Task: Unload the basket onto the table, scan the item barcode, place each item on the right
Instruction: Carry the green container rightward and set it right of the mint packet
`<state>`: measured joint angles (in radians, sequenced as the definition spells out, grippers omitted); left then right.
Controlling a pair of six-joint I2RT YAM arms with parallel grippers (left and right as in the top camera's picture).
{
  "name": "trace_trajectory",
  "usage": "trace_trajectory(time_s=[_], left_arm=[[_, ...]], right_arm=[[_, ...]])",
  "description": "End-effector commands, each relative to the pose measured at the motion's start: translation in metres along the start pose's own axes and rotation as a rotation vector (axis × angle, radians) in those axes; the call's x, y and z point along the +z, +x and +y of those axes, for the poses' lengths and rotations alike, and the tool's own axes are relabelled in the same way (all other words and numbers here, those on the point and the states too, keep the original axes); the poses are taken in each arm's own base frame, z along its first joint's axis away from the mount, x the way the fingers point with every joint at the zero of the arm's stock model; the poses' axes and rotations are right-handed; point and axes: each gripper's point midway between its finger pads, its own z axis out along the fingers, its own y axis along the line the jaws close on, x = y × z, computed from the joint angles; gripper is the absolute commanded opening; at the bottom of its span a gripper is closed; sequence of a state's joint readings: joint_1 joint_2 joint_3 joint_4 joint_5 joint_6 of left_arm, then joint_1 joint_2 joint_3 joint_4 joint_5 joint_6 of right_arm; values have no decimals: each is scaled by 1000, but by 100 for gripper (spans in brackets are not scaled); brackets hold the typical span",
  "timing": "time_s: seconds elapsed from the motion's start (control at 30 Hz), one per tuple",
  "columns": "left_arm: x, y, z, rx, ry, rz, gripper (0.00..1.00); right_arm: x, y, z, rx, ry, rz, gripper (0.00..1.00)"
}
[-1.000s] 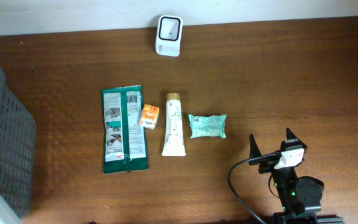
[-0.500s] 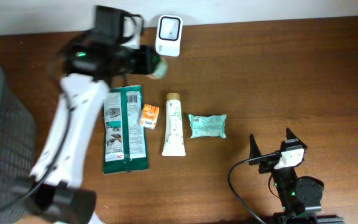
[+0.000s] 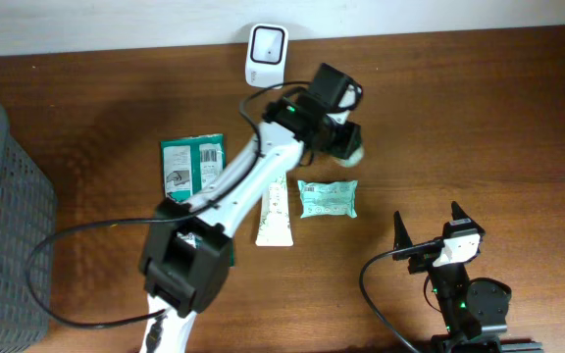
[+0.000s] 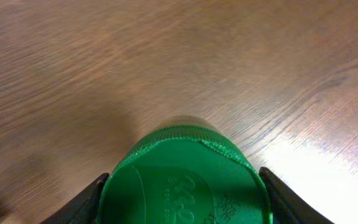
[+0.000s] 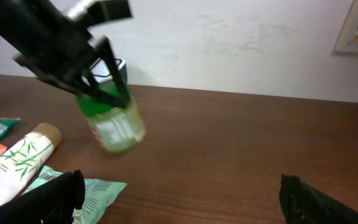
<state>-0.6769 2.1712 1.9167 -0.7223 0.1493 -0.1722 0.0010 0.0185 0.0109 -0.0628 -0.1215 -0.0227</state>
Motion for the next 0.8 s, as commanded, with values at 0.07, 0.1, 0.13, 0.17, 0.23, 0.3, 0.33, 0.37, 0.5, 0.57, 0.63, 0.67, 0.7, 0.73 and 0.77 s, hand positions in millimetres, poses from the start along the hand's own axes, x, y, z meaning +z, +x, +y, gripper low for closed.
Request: trace_trajectory(time_s=[0.07,0.1,0.13,0.17,0.23,0.3,0.33,0.37,0.5,0.57,0.63,0.67,0.7,0.73,0.77], left_arm=[[17,9,-46,82,33,6,46],[20,12,-54,96,40,12,46],[23,16,-61,107,47,19,46],[26,20,-67,117,53,27,46],[33,29,-78,136,62,47,46],[43,38,-82,154,44,65,47],[47,40,-81,157,28,70,48],[49,42,-80,156,25,75,49],[50,42,-80,156,25,77,69],[50,42,-80,156,25,76,79],[47,36,-81,156,28,62,87],[42,27,-82,154,30,44,90],[33,16,-82,150,31,26,91],[27,9,-80,144,29,18,92],[14,-2,-77,135,24,6,93]], right_arm=[[0,3,3,4,-14,6,98],[0,3,3,4,-14,6,98],[0,3,3,4,-14,6,98],[0,3,3,4,-14,6,98],[0,3,3,4,-14,6,98],[0,3,3,4,-14,6,98],[0,3,3,4,-14,6,98],[0,3,3,4,-14,6,98],[0,3,3,4,-14,6,98],[0,3,3,4,-14,6,98],[0,3,3,4,-14,6,98],[0,3,3,4,-14,6,98],[0,3,3,4,-14,6,98],[0,3,3,4,-14,6,98],[0,3,3,4,-14,6,98]])
